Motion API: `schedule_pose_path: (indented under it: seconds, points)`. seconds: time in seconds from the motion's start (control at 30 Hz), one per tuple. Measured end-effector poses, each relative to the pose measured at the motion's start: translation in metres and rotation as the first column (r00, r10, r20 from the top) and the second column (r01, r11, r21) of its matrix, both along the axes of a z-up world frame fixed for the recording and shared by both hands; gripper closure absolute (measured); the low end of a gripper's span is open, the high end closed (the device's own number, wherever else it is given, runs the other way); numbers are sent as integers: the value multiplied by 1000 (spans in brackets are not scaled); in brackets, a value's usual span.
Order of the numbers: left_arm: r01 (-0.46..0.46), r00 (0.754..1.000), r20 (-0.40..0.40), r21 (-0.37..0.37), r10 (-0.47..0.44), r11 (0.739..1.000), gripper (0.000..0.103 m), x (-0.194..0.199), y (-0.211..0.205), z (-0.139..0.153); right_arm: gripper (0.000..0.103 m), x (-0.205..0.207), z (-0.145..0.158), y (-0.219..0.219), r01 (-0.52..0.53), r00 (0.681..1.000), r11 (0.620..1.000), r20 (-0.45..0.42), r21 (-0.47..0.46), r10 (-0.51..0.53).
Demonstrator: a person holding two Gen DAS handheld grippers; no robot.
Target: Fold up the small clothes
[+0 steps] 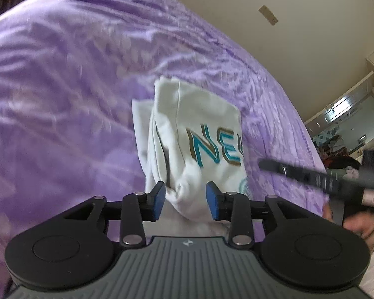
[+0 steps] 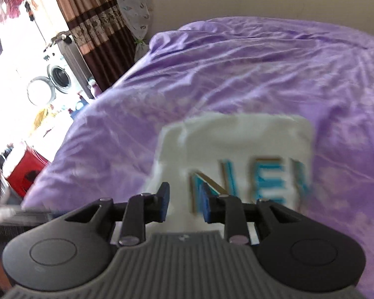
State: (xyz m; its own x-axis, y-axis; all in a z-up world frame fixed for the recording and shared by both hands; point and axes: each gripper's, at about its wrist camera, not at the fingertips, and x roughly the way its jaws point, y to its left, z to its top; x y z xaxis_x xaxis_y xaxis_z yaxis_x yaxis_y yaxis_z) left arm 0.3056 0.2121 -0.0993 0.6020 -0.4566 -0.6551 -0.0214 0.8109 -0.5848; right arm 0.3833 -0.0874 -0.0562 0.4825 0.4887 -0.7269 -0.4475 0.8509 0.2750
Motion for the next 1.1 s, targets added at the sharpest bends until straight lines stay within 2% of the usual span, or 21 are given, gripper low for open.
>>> schedule_pose_path:
  seconds: [0.1, 0.23, 0.33, 0.43, 0.53, 0.6, 0.73, 0.8, 0.87, 0.9, 1.0, 1.1]
  points:
    - [5, 999, -38, -43, -7, 999, 52, 3, -2, -10, 78, -28, -15, -29, -4, 1000, 998, 8, -63, 5]
    - [-36, 995, -91, -36, 32, 999, 52, 12, -4, -25, 66, -62, -41, -57, -7, 1000, 991, 7, -137, 8]
    - [-63, 990, -132, -72, 53, 995, 52, 19, -1, -37, 66, -80, -65, -63, -15, 1000, 979, -2, -202, 15]
    - [-77, 985, -160, -99, 60, 992, 59, 24, 0, -44, 66, -89, -85, -61, -21, 1000, 972, 2, -235, 22]
    - [-79, 986, -155, -98, 63, 992, 85, 24, -4, -42, 66, -87, -96, -51, -29, 999, 969, 29, -245, 37]
    - [-68, 989, -136, -96, 54, 993, 90, 23, -8, -31, 66, -84, -103, -44, -33, 999, 964, 31, -265, 42]
    - [-32, 999, -12, -124, 31, 992, 91, 15, -13, 9, 66, -78, -107, -35, -18, 999, 957, 32, -289, 28]
    - [-28, 1000, 3, -102, 29, 994, 91, 13, -15, 19, 69, -75, -108, -41, 14, 999, 955, 37, -295, -4]
    - [-21, 1000, -6, -50, 21, 999, 92, 12, -18, 18, 92, -72, -103, -50, 33, 999, 964, 30, -264, -26]
    - [-22, 1000, -17, -25, 22, 999, 92, 12, -18, 15, 98, -72, -98, -55, 44, 999, 967, 30, -250, -38]
    - [-17, 997, -75, 15, 18, 1000, 92, 8, -15, -5, 103, -76, -90, -64, 43, 999, 965, 43, -259, -33]
    - [-1, 990, -139, 109, 17, 994, 93, 5, -16, -32, 103, -78, -103, -64, 28, 1000, 964, -2, -265, -30]
